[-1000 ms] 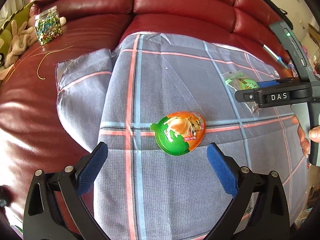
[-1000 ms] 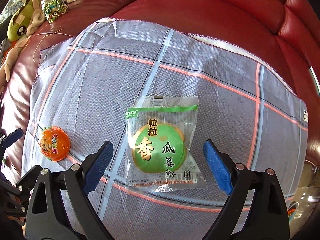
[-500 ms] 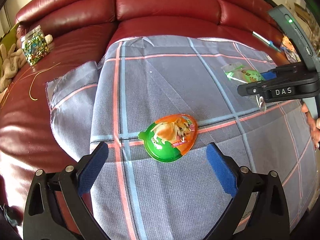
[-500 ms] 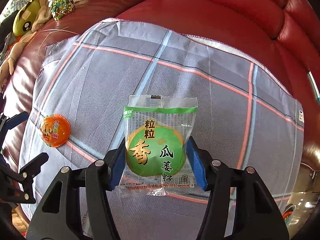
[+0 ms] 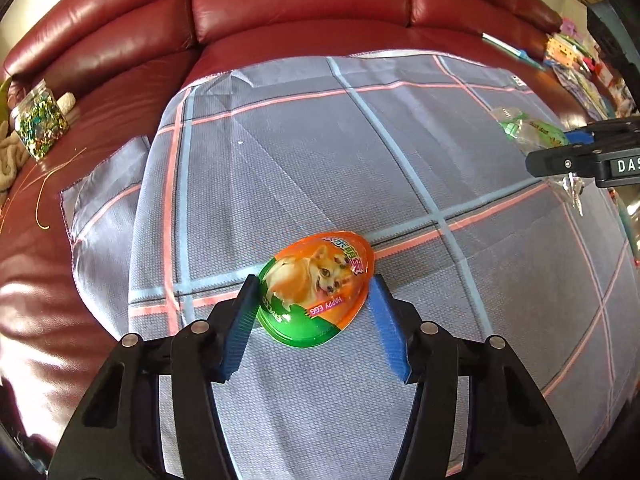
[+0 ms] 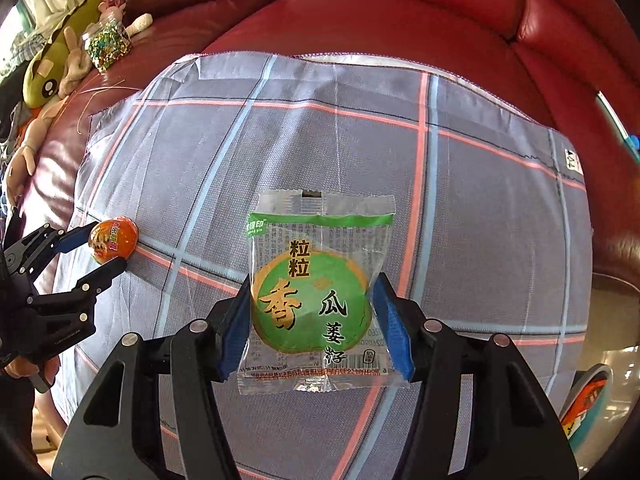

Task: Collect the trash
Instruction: 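Grasp the orange-green toy egg with the left tool while the right tool grasps the green cake packet, then carry the toy egg and green cake packet over the teal bin and release both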

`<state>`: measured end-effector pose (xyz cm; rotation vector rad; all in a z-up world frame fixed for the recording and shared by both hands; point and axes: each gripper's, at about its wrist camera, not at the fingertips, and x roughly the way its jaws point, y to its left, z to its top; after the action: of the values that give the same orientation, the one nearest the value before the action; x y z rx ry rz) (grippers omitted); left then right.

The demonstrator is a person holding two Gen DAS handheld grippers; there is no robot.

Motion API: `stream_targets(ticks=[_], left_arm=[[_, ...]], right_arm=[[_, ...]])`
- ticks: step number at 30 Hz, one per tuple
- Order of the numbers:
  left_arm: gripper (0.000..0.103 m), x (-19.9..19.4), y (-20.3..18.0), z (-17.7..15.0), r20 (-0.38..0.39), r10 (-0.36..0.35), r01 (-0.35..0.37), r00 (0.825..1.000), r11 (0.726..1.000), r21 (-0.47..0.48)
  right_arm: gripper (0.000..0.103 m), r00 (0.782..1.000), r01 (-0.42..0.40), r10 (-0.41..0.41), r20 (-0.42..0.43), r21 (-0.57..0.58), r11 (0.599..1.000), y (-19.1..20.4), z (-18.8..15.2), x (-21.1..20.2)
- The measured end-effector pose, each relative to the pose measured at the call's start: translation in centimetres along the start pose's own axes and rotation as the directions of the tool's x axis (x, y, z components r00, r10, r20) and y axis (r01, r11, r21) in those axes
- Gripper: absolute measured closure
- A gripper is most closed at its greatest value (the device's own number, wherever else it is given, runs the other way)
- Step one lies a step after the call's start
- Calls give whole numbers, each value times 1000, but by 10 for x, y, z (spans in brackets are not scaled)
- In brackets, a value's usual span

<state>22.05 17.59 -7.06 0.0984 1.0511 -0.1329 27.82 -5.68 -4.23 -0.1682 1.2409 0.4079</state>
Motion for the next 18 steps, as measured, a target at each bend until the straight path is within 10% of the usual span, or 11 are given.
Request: stream_targets(ticks=[18], left_arm=[[46,-59,-141,36,89,-147,141,985,988,70]], right_arm=[[48,993,-3,-21,116,201,980,-120,-89,-87]])
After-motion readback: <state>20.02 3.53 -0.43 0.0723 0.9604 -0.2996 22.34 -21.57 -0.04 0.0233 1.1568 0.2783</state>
